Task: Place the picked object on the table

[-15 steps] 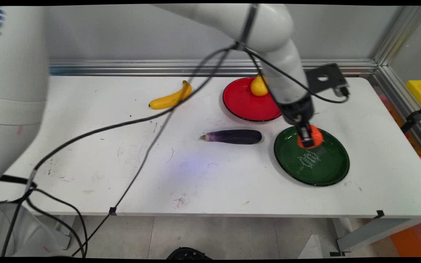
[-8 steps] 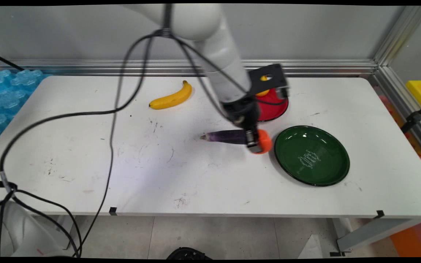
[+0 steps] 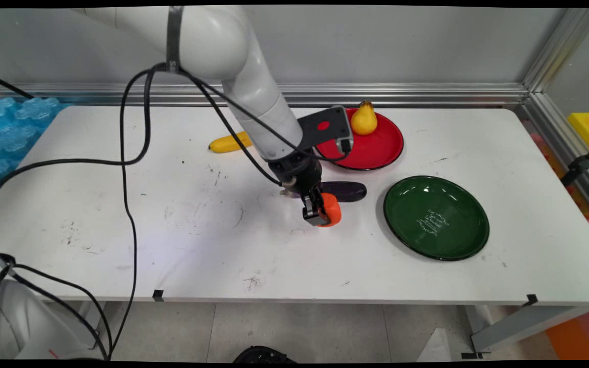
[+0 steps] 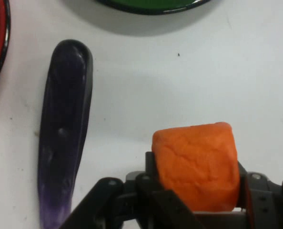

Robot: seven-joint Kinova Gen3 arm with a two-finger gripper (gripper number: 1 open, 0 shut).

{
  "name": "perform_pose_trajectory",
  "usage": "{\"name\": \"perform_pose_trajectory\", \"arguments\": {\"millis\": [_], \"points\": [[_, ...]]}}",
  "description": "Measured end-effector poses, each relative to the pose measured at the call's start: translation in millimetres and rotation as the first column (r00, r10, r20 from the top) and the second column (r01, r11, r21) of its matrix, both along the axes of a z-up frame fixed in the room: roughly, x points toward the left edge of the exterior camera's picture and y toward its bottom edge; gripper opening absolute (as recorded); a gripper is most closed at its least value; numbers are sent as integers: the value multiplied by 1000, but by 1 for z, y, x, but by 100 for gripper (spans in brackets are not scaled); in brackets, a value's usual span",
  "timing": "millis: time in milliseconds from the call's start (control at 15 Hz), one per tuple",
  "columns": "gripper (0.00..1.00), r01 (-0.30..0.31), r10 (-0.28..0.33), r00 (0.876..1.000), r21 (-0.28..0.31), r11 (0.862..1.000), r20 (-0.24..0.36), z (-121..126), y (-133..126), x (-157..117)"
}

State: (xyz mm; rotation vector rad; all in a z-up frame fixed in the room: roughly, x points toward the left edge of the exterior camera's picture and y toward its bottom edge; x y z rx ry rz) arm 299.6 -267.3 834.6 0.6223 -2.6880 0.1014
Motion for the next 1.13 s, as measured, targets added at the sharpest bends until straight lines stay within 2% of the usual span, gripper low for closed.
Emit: {"name": "perform_pose_trajectory", "arguments": {"millis": [467, 800, 867, 1133], "points": [[0, -15, 14, 999, -2, 1000, -37, -47, -12, -14], [0, -13, 12, 999, -10, 1000, -48, -63, -16, -18], [100, -11, 10, 999, -14, 1000, -53, -65, -17, -19], [100, 3, -5, 998, -30, 1000, -67, -60, -16, -19]]}}
